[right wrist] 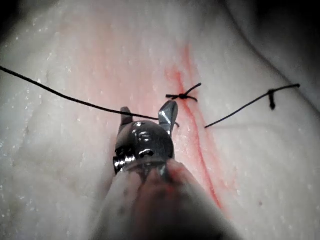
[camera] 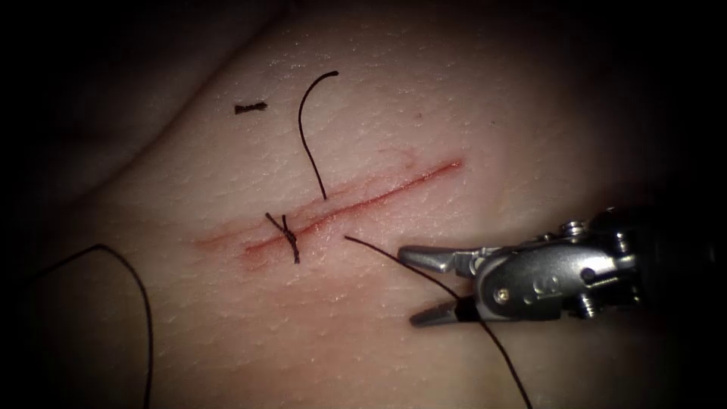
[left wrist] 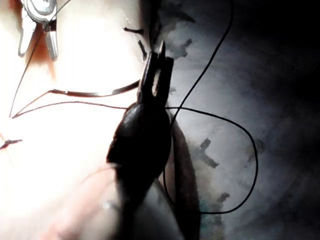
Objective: Wound Closure
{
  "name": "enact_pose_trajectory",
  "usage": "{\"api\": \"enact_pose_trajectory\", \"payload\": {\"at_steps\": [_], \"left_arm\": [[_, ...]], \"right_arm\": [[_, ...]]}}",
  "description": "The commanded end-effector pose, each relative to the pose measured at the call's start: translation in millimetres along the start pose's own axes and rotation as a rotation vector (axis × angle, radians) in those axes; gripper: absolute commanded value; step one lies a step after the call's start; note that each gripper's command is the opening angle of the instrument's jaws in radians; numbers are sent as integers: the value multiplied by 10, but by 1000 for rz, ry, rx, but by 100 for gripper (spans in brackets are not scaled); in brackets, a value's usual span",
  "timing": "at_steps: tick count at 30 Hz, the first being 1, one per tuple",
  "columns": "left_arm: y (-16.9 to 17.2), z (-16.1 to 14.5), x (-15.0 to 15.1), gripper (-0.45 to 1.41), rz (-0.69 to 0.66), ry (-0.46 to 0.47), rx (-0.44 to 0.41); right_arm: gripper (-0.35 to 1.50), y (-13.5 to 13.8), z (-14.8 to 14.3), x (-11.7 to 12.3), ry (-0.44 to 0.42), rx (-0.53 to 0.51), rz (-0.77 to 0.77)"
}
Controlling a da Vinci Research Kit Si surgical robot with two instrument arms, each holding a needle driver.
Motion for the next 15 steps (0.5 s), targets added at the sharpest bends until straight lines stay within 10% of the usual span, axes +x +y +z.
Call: {"api": "enact_pose_trajectory", "payload": {"at_steps": [1, 15], "left_arm": [[6, 6, -6, -45, -3, 2, -2], [6, 5, -5, -45, -4, -1, 0]], "right_arm": [[141, 1, 15, -11, 3, -3, -3], [121, 13, 84, -59, 53, -2, -29]]}}
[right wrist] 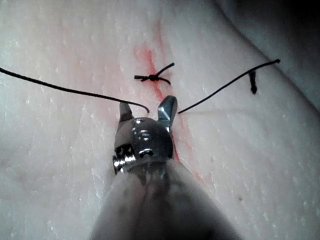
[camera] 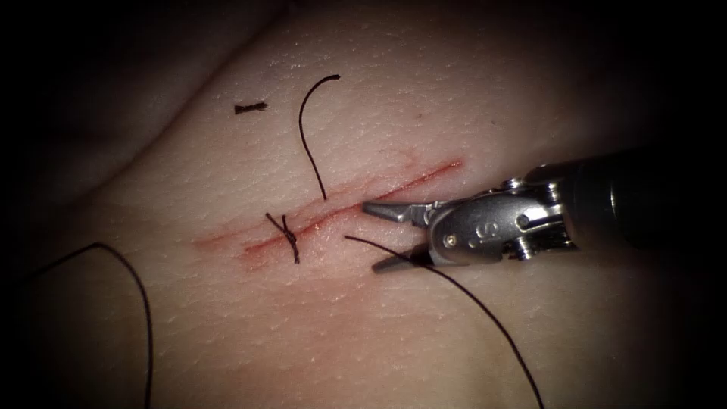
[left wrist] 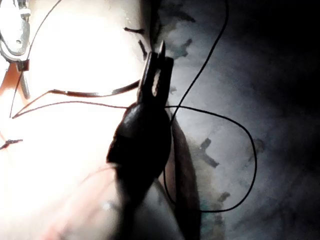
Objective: Wound Closure
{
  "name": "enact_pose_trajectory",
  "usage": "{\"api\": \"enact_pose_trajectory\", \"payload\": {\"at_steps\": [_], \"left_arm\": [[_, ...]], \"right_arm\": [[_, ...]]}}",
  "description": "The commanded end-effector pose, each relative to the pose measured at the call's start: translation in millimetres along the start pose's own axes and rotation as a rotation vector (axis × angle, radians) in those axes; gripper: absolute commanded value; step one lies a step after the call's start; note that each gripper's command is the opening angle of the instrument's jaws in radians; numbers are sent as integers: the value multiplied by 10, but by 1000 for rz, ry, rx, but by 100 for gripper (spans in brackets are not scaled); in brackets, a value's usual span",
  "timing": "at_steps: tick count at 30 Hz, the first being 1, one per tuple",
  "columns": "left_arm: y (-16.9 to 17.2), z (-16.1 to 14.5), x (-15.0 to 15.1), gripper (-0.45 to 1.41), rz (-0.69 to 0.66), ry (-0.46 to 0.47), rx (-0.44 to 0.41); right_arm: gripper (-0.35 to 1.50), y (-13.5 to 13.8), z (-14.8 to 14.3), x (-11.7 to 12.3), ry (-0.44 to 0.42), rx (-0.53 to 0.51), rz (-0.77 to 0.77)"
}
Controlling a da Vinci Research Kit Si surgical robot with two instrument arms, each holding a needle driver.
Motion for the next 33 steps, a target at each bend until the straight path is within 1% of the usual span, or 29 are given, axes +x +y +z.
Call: {"api": "enact_pose_trajectory", "payload": {"at_steps": [1, 2, 3, 5, 6, 7, 8, 11, 15, 18, 19, 21, 27, 33], "left_arm": [[6, 6, -6, -45, -4, 1, -2], [6, 5, -5, -45, -4, 1, -2], [7, 4, -4, -45, -4, 1, -3], [6, 3, -4, -45, -5, 0, -2], [6, 2, -4, -45, -5, -2, 0], [6, 2, -4, -45, -5, -2, 0], [6, 2, -3, -45, -5, -3, 1], [7, 3, -3, -45, -5, -3, 1], [6, 3, -3, -45, -5, -3, 2], [6, 3, -3, -45, -5, -3, 2], [6, 3, -3, -45, -5, -3, 2], [7, 3, -3, -45, -5, -3, 2], [6, 4, -3, -45, -5, -3, 2], [7, 5, -3, -45, -5, -4, 3]], "right_arm": [[121, -5, 16, -3, 4, 6, 0], [120, -8, 25, -6, 14, 21, -1], [111, -10, 30, -9, 30, 27, -3], [99, -11, 32, -11, 38, 31, -5], [73, -12, 30, -12, 42, 37, -8], [73, -12, 30, -12, 42, 37, -8], [-35, -15, 23, -12, 36, 73, -11], [-35, -16, 20, -10, 37, 78, -11], [-35, -20, 17, -2, 41, 85, -10], [-35, -16, 14, 3, 47, 87, -15], [-35, -12, 10, 9, 50, 85, -21], [-35, -12, 8, 13, 51, 86, -25], [-35, -27, -8, 33, 59, 92, -35], [-35, -33, -10, 39, 64, 99, -39]]}}
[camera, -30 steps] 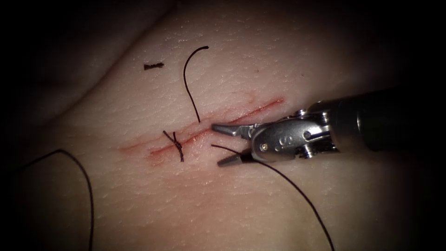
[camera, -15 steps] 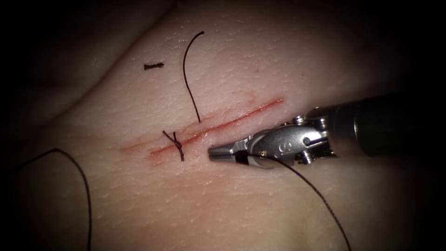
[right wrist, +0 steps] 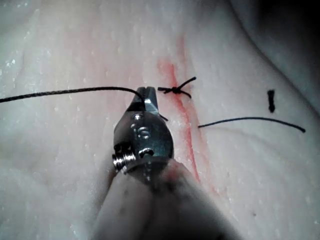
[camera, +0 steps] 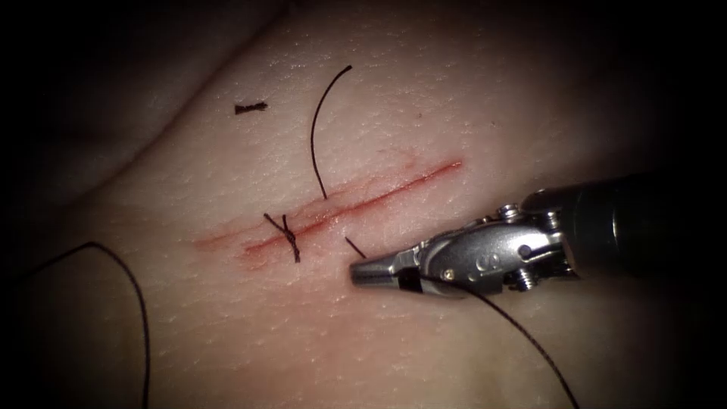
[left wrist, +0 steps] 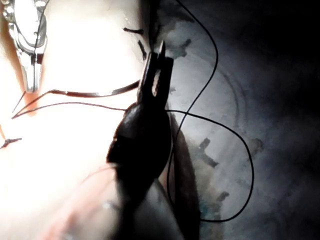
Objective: Wound Closure
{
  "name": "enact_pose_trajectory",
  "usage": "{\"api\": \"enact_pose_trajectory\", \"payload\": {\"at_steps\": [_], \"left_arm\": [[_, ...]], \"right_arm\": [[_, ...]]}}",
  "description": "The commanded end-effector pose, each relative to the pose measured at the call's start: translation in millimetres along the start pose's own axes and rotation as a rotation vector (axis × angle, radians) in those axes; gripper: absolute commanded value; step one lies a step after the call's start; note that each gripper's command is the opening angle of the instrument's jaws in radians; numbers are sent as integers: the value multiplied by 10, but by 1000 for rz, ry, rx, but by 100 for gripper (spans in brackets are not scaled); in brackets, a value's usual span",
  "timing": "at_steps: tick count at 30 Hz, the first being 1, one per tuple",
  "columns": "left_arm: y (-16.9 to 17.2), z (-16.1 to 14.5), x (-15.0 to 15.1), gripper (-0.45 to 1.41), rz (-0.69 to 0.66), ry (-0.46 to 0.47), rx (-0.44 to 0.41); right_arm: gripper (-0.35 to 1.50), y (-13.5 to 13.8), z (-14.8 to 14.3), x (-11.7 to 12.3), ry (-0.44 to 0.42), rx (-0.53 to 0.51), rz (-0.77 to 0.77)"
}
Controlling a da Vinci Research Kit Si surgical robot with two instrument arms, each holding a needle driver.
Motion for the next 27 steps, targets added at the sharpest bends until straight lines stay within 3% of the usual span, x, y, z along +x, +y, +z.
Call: {"api": "enact_pose_trajectory", "payload": {"at_steps": [1, 12, 13, 14, 15, 16, 19, 21, 27], "left_arm": [[6, 6, -6, -45, -4, 1, -1], [5, 6, -5, -45, -4, 1, -1], [5, 6, -5, -45, -5, -3, 3], [5, 6, -5, -45, -5, -5, 6], [5, 6, -5, -45, -5, -12, 13], [5, 6, -6, -45, -6, -18, 19], [4, 5, -6, -45, -6, -20, 20], [5, 5, -6, -45, -7, -21, 21], [4, 5, -6, -45, -7, -22, 22]], "right_arm": [[-35, -4, 10, 0, 3, 2, 0], [-35, -24, 12, 27, 5, 63, -23], [-16, -19, 12, 26, 4, 62, -18], [52, -15, 11, 25, -11, 55, -14], [99, -11, 10, 23, -23, 49, 7], [128, -4, 4, 19, -42, 37, 37], [136, 2, -3, 13, -74, 21, 45], [148, 15, -22, -3, -140, -3, 67], [148, 19, -43, -27, -176, -8, 85]]}}
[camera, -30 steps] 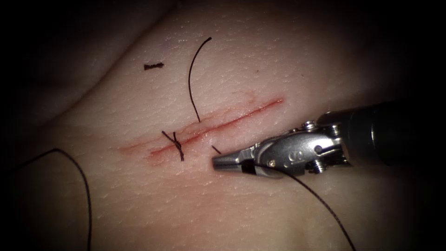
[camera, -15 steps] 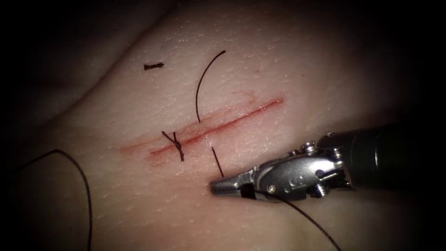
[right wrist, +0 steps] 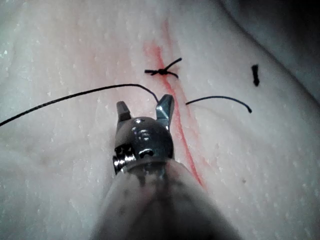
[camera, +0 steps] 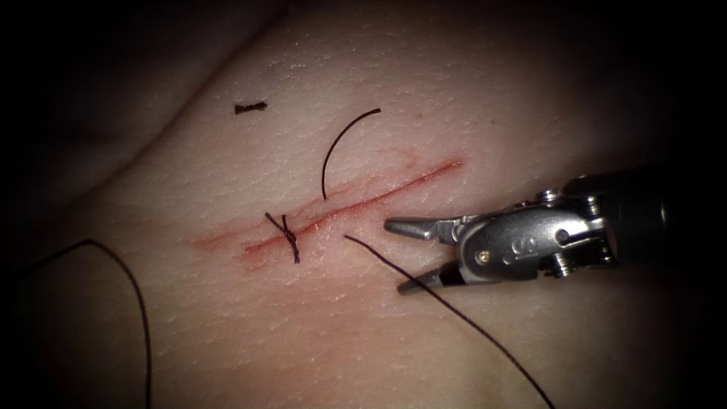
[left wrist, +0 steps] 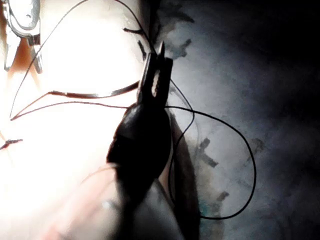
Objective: Wound Closure
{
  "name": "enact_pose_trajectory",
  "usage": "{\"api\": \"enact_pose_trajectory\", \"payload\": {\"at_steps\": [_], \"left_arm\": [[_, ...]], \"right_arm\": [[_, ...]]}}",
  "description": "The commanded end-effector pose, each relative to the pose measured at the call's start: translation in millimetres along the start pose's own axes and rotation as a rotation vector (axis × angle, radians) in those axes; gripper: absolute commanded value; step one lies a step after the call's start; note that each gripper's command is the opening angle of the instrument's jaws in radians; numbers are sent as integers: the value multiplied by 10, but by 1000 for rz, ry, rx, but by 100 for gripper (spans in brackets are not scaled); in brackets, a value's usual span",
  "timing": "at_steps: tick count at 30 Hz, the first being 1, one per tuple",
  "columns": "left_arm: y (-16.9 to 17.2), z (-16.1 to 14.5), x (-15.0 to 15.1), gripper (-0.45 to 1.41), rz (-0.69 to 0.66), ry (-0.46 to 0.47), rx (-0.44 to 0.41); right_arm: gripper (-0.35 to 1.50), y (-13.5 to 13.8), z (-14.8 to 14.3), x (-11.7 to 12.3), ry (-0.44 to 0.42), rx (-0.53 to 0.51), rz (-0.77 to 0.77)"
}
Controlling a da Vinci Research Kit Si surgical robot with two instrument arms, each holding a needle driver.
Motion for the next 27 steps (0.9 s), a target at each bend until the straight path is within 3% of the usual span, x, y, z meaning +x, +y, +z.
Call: {"api": "enact_pose_trajectory", "payload": {"at_steps": [1, 4, 7, 11, 12, 13, 14, 16, 17, 20, 22, 24, 27], "left_arm": [[6, 6, -6, -45, -3, 1, -2], [6, 6, -6, -45, -4, 1, -2], [4, 7, -8, -45, -4, 0, -1], [3, 7, -9, -45, -4, -5, 5], [3, 7, -9, -45, -10, -5, 5], [3, 7, -9, -45, -10, -6, 6], [3, 7, -9, -45, -17, -7, 7], [3, 6, -9, -45, -17, -10, 10], [2, 6, -10, -45, -18, -13, 13], [2, 6, -11, -45, -18, -14, 14], [0, 5, -13, -45, -18, -15, 15], [0, 5, -13, -45, -19, -16, 17], [0, 5, -13, -45, -19, -17, 17]], "right_arm": [[148, -2, 3, -10, -9, -2, 4], [148, 2, -2, -22, -27, -6, 32], [128, 17, 2, -41, -29, -25, 192], [116, 29, 19, -46, -35, -43, 337], [106, 31, 24, -47, -30, -44, 375], [84, 33, 29, -47, -23, -44, 424], [30, 37, 41, -48, -16, -59, 682], [34, 45, 53, -50, 6, -77, 776], [61, 52, 61, -52, 22, -91, 815], [72, 60, 69, -55, 74, -69, 938], [89, 70, 75, -61, 164, -125, 1052], [104, 74, 81, -67, 200, -144, 1124], [108, 75, 87, -70, 222, -158, 1160]]}}
